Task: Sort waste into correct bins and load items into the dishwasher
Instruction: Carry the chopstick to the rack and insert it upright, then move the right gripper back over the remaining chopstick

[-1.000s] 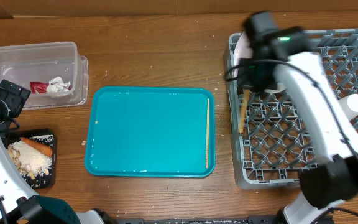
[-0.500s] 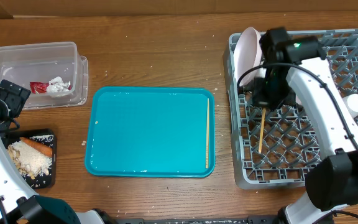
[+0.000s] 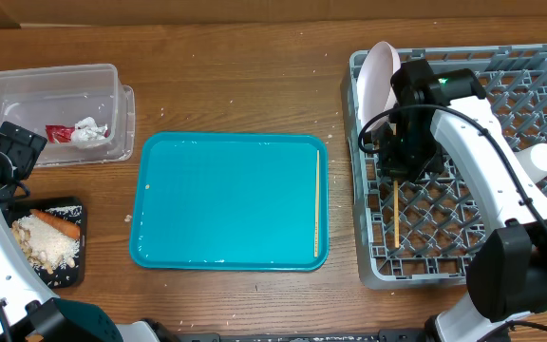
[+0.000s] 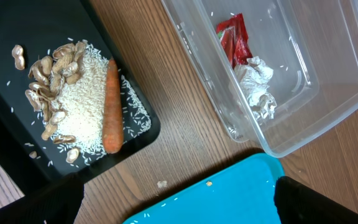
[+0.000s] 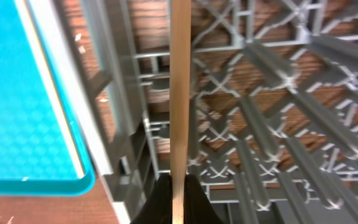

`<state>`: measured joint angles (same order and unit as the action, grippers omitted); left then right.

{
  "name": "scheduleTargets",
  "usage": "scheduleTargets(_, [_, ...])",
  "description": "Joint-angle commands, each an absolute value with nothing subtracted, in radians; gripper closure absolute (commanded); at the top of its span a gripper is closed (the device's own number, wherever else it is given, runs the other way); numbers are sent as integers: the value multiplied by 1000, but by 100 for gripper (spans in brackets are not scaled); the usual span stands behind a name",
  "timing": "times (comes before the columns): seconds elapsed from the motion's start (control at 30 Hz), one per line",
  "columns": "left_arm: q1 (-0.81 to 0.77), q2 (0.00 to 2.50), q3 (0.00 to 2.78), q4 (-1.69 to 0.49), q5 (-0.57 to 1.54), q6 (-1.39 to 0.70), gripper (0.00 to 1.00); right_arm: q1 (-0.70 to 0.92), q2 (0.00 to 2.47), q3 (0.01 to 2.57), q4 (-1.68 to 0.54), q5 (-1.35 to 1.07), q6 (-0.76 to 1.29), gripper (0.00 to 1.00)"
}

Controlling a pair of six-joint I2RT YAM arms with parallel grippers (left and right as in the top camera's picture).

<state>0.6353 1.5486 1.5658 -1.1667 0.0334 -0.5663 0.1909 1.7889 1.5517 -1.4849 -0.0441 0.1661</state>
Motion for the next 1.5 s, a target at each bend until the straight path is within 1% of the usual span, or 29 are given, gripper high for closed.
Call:
scheduleTargets(0.0, [634,1551,1571,-1167,26,-557,0,199,1783,1551,-1481,-143,78,96])
scheduleTargets(0.4, [634,1551,1571,-1167,26,-557,0,257,1783,1550,-1466,-133,70,96])
scheduleTargets(0.67, [634,1551,1571,-1167,26,-557,0,258,1783,1536,-1478,-113,75,96])
scheduleTargets(0.97, [634,1551,1571,-1167,26,-557,0,258,1784,1466,-1425,-113,78,95])
scheduleTargets(1.07, [634,1551,1571,-1167,26,-558,0,258,1784,1466,-1423,-106,78,87])
scheduleTargets(1.27, [634,1551,1571,-1167,26,-557,0,258,1784,1467,-1428,-106,78,60])
scheduleTargets(1.33, [634,1551,1571,-1167,26,-557,0,258,1784,1470,-1441,-107,83,58])
scheduleTargets(1.47, [634,1551,1571,-1167,26,-557,0,258,1782,1522,-1509,-106,121,57])
